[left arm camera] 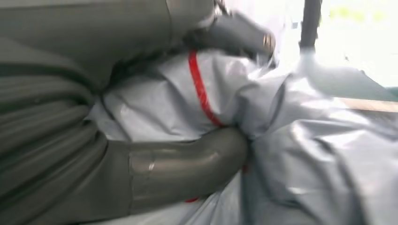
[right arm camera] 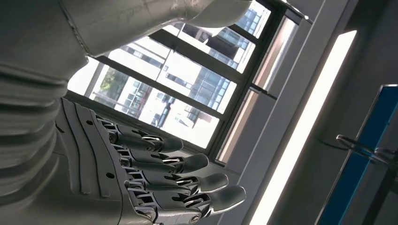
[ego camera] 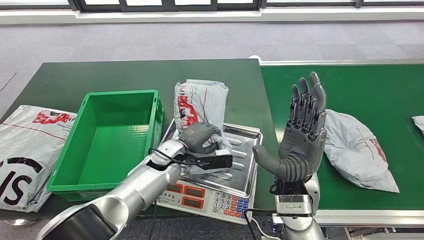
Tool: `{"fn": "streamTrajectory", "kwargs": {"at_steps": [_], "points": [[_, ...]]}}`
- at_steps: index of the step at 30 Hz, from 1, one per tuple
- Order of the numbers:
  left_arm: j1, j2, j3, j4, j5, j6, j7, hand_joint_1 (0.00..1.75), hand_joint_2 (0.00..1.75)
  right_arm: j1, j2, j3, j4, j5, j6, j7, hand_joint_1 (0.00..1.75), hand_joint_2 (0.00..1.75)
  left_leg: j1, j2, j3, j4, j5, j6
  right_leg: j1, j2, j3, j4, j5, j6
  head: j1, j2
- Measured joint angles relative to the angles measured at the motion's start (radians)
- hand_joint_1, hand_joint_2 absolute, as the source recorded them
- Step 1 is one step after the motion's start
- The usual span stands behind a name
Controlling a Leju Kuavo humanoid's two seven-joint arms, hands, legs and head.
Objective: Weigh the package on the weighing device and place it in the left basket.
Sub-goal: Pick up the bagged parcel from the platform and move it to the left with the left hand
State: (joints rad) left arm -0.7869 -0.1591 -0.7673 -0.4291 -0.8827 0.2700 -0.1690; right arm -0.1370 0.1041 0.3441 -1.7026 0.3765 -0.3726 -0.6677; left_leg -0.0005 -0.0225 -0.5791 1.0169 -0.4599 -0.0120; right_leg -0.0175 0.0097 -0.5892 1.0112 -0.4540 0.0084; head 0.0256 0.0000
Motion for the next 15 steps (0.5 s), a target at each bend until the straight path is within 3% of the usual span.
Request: {"fn": "streamTrajectory", "kwargs": {"at_steps": [5,11,15], "points": [[0.014,0.050,0.031,-0.110,-0.148,0.133,0.063,1.75,1.75,-0.007,0.000,0.000,0.001,0.002,-0.014,0.004,0.00,1.75,0.000,-0.002,-0.002,0.000,0.001,0.000,0.000,0.000,-0.002,0.001,0.000,0.000,0.000,0.000],[0.067,0.126,0.110,-0.380,-0.572,0.335,0.229,1.75,1.75,-0.004,0.000,0.000,0.000,0.002,-0.032,0.015,0.00,1.75,0.000,-0.001,-0.006,0.000,0.001,0.000,0.000,0.000,-0.006,0.001,0.000,0.000,0.000,0.000],[0.089,0.190,0.185,-0.546,-0.612,0.418,0.292,1.75,1.75,0.009,0.000,0.000,0.000,-0.005,-0.044,0.011,0.00,1.75,0.000,0.000,-0.008,0.000,0.000,0.000,0.000,0.000,-0.008,0.001,0.000,0.000,0.000,0.000]]}}
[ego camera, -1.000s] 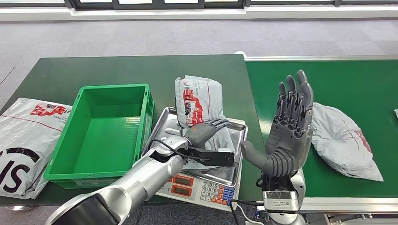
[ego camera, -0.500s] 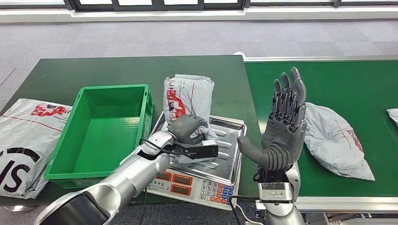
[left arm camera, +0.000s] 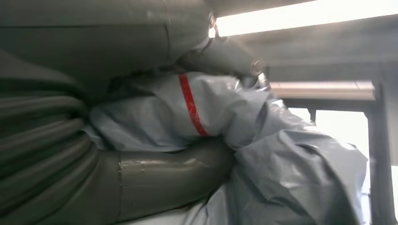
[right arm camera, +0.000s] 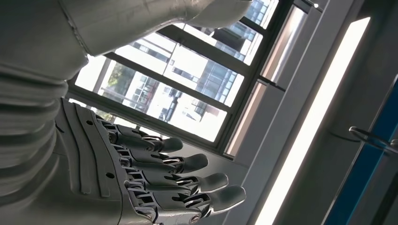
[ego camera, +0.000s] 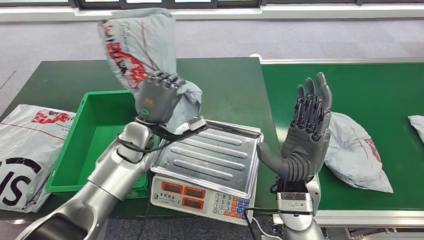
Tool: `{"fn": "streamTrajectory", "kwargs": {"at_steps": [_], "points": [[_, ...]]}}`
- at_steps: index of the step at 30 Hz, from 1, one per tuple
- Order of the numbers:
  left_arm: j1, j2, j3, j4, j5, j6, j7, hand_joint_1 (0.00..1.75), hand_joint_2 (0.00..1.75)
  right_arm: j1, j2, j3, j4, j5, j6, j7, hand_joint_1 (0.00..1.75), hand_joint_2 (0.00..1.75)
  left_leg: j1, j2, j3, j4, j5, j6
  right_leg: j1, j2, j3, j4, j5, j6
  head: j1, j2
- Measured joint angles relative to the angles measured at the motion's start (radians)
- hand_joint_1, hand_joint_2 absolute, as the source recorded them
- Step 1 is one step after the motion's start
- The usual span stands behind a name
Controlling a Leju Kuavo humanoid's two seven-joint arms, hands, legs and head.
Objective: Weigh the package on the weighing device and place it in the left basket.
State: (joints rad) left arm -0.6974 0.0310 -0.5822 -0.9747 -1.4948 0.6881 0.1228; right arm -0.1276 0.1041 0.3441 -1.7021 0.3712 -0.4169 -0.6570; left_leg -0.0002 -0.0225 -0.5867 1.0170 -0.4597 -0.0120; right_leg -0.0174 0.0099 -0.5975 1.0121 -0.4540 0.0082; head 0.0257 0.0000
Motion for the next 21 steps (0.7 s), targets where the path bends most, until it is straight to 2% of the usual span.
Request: {"fn": "streamTrajectory", "kwargs": {"at_steps": [5,9,16,21], "points": [[0.020,0.080,0.037,-0.116,0.000,0.009,0.061,1.75,1.75,0.015,0.000,0.000,0.000,-0.006,-0.019,-0.008,0.00,1.75,0.001,-0.001,-0.001,0.000,0.000,0.000,0.001,0.000,-0.001,0.000,0.000,0.000,0.000,0.000],[0.034,0.119,0.074,-0.130,0.000,0.010,0.075,1.75,1.75,0.033,-0.005,0.000,-0.007,-0.008,-0.048,-0.013,0.00,1.75,0.001,-0.001,-0.001,0.000,0.001,-0.001,0.001,0.000,-0.001,0.000,0.000,0.000,0.000,0.000],[0.043,0.129,0.176,0.031,-0.001,0.010,0.050,1.75,1.75,0.084,-0.036,0.000,-0.045,-0.016,-0.071,-0.013,0.00,1.75,0.001,0.000,-0.002,0.000,0.001,-0.001,0.001,0.001,-0.003,0.000,0.000,-0.001,0.000,0.000],[0.044,0.130,0.201,0.084,-0.001,0.010,0.048,1.75,1.75,0.095,-0.047,0.000,-0.056,-0.017,-0.072,-0.012,0.00,1.75,0.001,0.000,-0.002,0.000,0.001,-0.001,0.001,0.001,-0.003,0.000,0.000,-0.001,0.000,0.000]]}}
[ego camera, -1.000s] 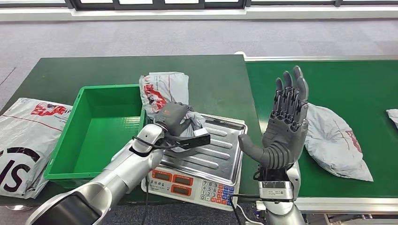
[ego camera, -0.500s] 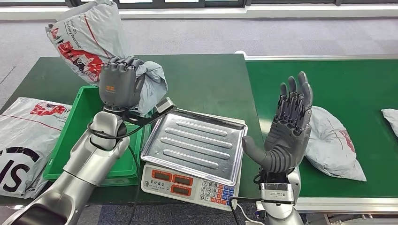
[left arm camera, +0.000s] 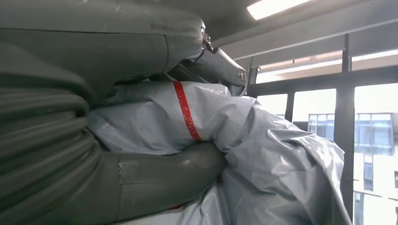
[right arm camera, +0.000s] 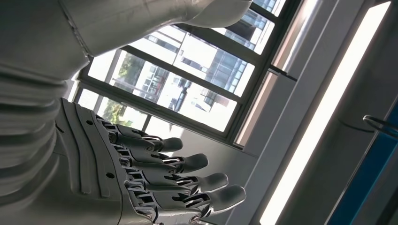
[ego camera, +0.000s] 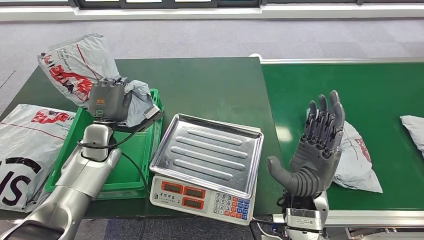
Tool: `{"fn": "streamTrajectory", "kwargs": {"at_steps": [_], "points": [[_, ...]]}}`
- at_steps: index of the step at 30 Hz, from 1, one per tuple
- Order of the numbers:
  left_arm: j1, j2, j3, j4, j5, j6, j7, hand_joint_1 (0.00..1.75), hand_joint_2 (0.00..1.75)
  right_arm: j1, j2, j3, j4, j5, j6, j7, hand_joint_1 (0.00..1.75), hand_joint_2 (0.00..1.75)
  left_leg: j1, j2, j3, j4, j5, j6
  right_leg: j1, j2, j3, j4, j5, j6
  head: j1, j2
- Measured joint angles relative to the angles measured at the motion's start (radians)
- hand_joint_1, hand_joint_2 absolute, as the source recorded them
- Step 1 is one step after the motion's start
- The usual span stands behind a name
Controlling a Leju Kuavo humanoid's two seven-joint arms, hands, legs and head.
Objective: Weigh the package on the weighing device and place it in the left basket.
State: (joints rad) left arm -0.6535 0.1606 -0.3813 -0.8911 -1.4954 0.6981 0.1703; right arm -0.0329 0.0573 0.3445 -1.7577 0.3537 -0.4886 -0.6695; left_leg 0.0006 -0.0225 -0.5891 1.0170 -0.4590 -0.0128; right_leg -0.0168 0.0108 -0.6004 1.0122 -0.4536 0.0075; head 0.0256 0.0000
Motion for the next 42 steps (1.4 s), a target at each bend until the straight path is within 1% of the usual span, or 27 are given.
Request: {"fn": "streamTrajectory", "kwargs": {"at_steps": [8,20,27,31,35,39,42], "points": [[0.000,0.000,0.009,0.036,0.000,0.000,0.000,1.75,1.75,0.003,-0.008,0.000,-0.004,0.000,-0.002,0.000,0.00,1.75,0.000,0.000,0.000,0.000,0.000,0.000,0.000,0.000,0.000,0.000,0.000,0.000,0.000,0.000],[0.000,0.000,0.011,0.053,0.000,0.001,-0.002,1.75,1.75,0.006,-0.013,0.000,-0.005,0.000,-0.004,0.000,0.00,1.75,0.000,0.000,0.000,0.000,0.000,0.000,0.000,0.000,0.000,0.000,0.000,0.000,0.000,0.000],[0.006,-0.005,0.041,0.154,0.000,0.001,-0.004,1.75,1.75,0.039,-0.021,0.000,-0.034,0.006,-0.025,0.007,0.00,1.75,0.000,0.001,0.000,0.000,0.000,0.000,0.000,0.000,-0.001,0.000,0.000,0.000,0.000,0.000],[0.012,-0.008,0.045,0.225,0.000,0.001,0.026,0.00,0.00,0.064,-0.024,0.000,-0.059,0.017,-0.022,0.011,0.00,1.75,0.000,0.001,0.000,0.000,0.000,0.000,0.000,0.000,-0.001,0.000,0.000,0.000,0.000,0.000],[0.034,-0.011,0.063,0.260,0.000,0.001,0.044,0.00,0.00,0.077,-0.026,0.000,-0.081,0.051,-0.012,0.031,0.00,1.75,0.000,0.001,-0.001,0.000,0.000,0.000,0.000,0.000,-0.001,0.000,0.000,0.000,0.000,0.000],[0.091,-0.006,0.127,0.183,0.000,0.002,0.099,0.00,0.00,0.101,-0.026,0.000,-0.098,0.113,0.013,0.058,0.00,1.75,0.000,0.001,-0.001,0.000,-0.001,0.000,0.000,0.001,-0.001,0.000,0.000,0.000,0.000,0.000],[0.121,0.002,0.165,0.135,0.000,0.003,0.114,0.00,0.00,0.113,-0.026,0.000,-0.104,0.124,0.023,0.057,0.00,1.75,0.000,0.001,-0.001,0.000,-0.001,0.000,0.000,0.001,-0.001,0.000,-0.001,-0.001,0.000,0.000]]}}
